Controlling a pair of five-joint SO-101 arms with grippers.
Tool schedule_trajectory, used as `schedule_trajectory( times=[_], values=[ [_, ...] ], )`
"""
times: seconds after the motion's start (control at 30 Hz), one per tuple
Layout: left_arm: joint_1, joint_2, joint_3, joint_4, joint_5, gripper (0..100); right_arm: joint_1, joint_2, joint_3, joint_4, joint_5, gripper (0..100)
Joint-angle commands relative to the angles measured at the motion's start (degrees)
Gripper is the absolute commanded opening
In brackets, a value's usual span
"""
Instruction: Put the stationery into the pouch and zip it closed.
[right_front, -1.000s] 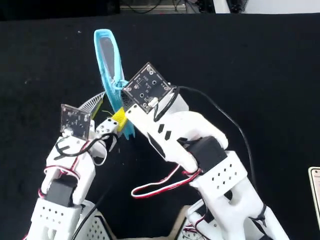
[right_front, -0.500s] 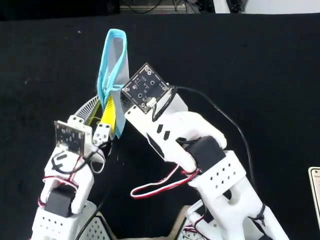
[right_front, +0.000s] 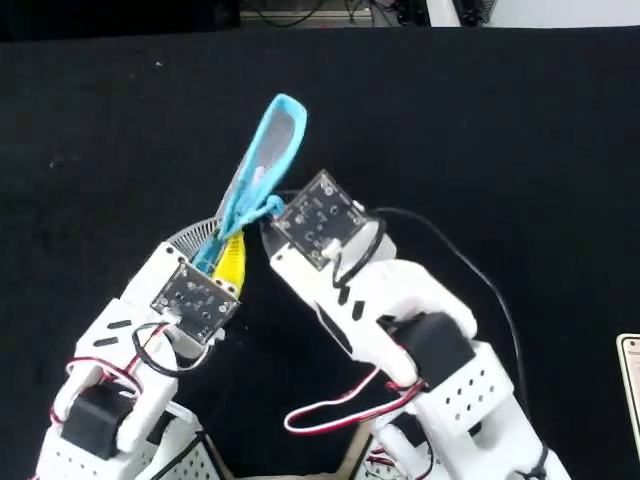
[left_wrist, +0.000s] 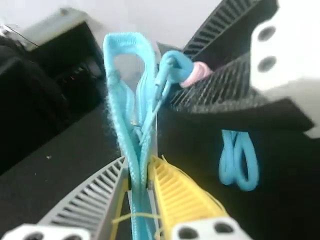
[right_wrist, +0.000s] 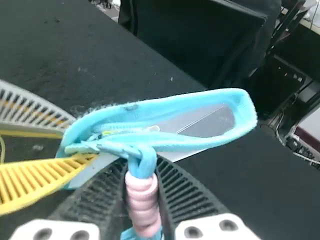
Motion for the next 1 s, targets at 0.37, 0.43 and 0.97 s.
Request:
schedule_trajectory(
  times=[0.37, 0.43, 0.97],
  values=[
    [0.92, -5.63, 2.51, 5.1, -1.93, 3, 1.23, -25.63, 18.59, 0.09, -0.35, 1.1],
    [-0.31, -9.32, 4.7, 5.1, -1.93, 3, 1.32, -28.79, 21.23, 0.09, -0.44, 1.1],
    [-5.58, -8.79, 16.92, -9.85, 9.76, 3, 1.05, -32.57, 25.54, 9.41, -0.44, 1.2]
  ],
)
